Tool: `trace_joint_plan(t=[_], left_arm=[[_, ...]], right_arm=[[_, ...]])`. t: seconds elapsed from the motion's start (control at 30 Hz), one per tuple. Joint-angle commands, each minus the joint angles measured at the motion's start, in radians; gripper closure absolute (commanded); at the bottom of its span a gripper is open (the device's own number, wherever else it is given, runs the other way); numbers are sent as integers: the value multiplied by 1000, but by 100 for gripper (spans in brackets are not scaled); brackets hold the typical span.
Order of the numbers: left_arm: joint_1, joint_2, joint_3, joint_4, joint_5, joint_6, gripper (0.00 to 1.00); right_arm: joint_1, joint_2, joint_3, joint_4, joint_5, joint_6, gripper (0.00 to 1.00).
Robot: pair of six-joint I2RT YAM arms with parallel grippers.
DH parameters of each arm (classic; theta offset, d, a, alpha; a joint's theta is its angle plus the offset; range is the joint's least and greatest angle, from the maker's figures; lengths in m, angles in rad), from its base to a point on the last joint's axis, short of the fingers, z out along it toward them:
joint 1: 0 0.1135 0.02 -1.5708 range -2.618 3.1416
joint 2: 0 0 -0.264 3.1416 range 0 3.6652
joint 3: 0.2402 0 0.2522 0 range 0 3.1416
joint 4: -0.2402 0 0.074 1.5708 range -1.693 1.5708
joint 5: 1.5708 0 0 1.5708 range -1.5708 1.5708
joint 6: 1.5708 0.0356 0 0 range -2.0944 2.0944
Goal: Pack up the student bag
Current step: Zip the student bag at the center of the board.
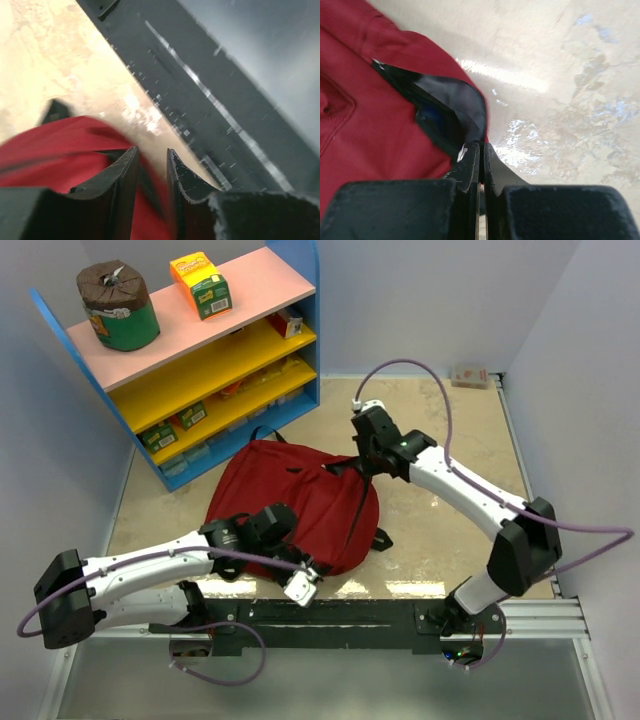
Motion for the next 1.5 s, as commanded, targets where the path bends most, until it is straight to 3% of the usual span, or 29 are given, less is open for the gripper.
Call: trace_joint_plan(t=[0.0, 0.07, 0.13, 0.17, 0.27, 0.37, 0.5, 0.67, 0.8, 0.9, 1.23, 1.4, 1.47], left_arm=[[37, 12, 8, 182, 87, -347, 66], [62, 33, -1, 280, 113, -593, 64], [59, 64, -25, 387, 151, -695, 53], [62, 73, -36, 444, 122, -845, 51], [128, 118, -21, 640, 44, -1054, 51], [146, 197, 76, 700, -79, -1144, 36], [130, 344, 224, 687, -246, -1158, 0], [21, 480, 358, 648, -442, -1156, 0], [-70, 561, 421, 584, -787, -1170, 0], [-81, 575, 409, 591, -869, -1190, 0], [-85, 483, 233, 737, -1034, -1129, 16], [-85, 429, 139, 846, -963, -1054, 7], [-85, 431, 108, 927, -927, -1026, 14]], right_arm=[[-45, -135, -47, 161, -37, 8, 100], [-45, -175, -93, 164, -56, 23, 100], [-47, -194, -127, 163, -73, 29, 100], [-45, -203, -135, 161, -80, 34, 100], [-45, -234, -179, 176, -100, 43, 100], [-45, -248, -206, 189, -114, 40, 100], [-47, -255, -198, 195, -131, 42, 100], [-45, -258, -183, 198, -126, 38, 100], [-47, -258, -166, 193, -131, 37, 100], [-45, -261, -163, 192, -140, 37, 100], [-74, -263, -166, 192, -175, 43, 100], [-85, -245, -143, 186, -206, 49, 100], [-85, -235, -140, 184, -220, 54, 100]])
